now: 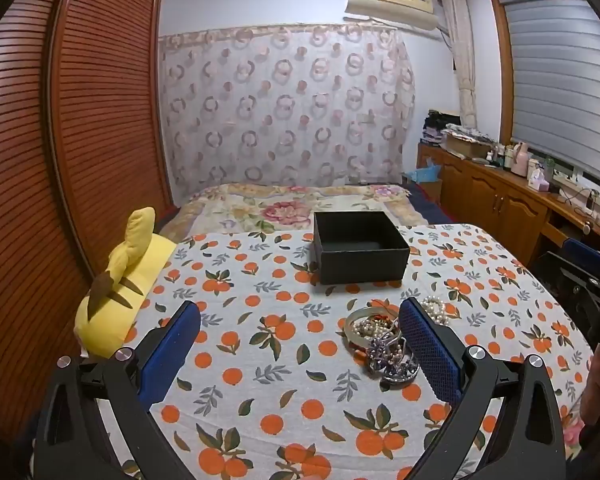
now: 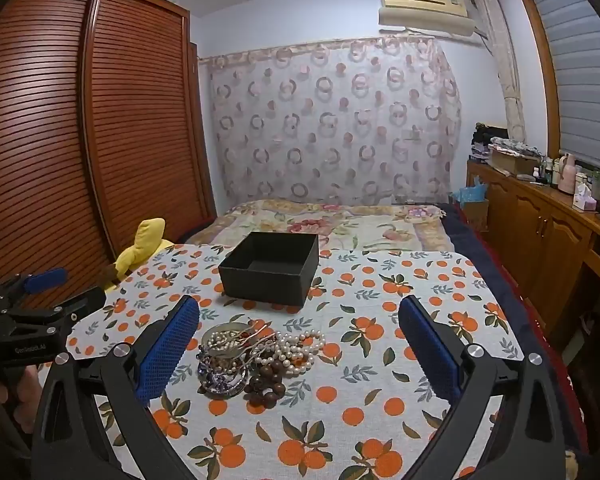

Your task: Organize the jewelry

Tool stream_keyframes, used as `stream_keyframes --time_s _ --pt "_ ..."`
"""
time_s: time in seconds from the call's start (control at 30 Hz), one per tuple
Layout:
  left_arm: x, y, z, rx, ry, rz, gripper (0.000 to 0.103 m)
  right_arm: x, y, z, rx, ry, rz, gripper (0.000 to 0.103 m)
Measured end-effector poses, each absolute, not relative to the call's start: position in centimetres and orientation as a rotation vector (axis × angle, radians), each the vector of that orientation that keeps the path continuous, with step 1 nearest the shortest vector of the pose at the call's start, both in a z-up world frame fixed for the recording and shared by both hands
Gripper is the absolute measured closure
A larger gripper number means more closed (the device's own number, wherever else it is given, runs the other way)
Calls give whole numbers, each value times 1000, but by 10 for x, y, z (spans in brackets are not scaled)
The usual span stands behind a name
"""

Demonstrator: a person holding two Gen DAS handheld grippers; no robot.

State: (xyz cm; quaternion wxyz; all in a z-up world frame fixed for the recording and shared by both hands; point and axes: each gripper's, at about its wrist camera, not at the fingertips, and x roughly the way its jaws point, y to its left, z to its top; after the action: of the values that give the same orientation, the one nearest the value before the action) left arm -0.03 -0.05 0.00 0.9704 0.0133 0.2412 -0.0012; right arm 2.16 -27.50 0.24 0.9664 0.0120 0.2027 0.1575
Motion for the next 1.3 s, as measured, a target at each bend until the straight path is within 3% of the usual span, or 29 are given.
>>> stream_keyframes --time_s 1.3 --pt "-10 -2 13 28 464 -8 7 20 -275 4 31 409 323 2"
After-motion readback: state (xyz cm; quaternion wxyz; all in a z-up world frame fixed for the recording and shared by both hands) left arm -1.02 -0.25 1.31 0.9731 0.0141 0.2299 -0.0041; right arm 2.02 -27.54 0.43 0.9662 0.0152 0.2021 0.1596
